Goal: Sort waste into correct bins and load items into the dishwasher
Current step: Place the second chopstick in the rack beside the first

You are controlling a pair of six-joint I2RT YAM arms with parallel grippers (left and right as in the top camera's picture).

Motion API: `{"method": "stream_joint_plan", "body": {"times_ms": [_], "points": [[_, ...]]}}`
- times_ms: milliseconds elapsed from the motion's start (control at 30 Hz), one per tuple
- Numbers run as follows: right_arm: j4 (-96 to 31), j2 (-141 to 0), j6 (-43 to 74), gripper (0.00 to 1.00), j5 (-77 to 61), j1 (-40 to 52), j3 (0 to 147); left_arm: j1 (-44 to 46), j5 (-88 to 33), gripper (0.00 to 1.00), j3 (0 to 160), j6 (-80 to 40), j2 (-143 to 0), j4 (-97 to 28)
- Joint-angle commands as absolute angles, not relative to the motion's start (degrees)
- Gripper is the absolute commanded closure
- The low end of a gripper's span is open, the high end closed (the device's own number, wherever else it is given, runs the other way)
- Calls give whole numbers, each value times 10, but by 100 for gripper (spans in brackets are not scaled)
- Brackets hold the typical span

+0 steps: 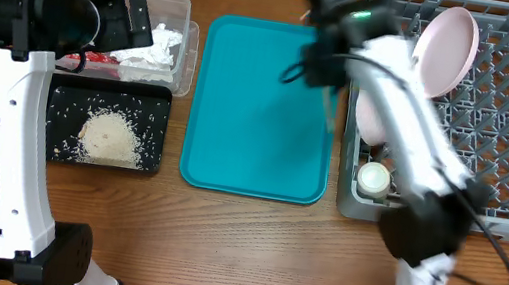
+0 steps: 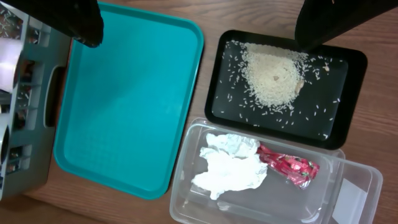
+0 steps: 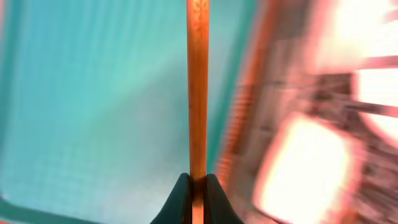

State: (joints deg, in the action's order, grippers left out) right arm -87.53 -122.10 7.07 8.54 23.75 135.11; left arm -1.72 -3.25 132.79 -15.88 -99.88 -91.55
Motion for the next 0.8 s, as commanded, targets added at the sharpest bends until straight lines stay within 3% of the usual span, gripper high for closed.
{"method": "stream_joint_plan", "body": {"times_ms": [0,333,767], "points": [[-906,-1141,71,96,120,176,1369,-18,-28,0,1329,-148,-1000,-915],[-961,-1116,24,96,74,18,1296,-18,-28,0,1329,-148,-1000,-915],[-873,-1116,-50,96,74,-20,1047,-18,-28,0,1329,-148,-1000,-915]]}}
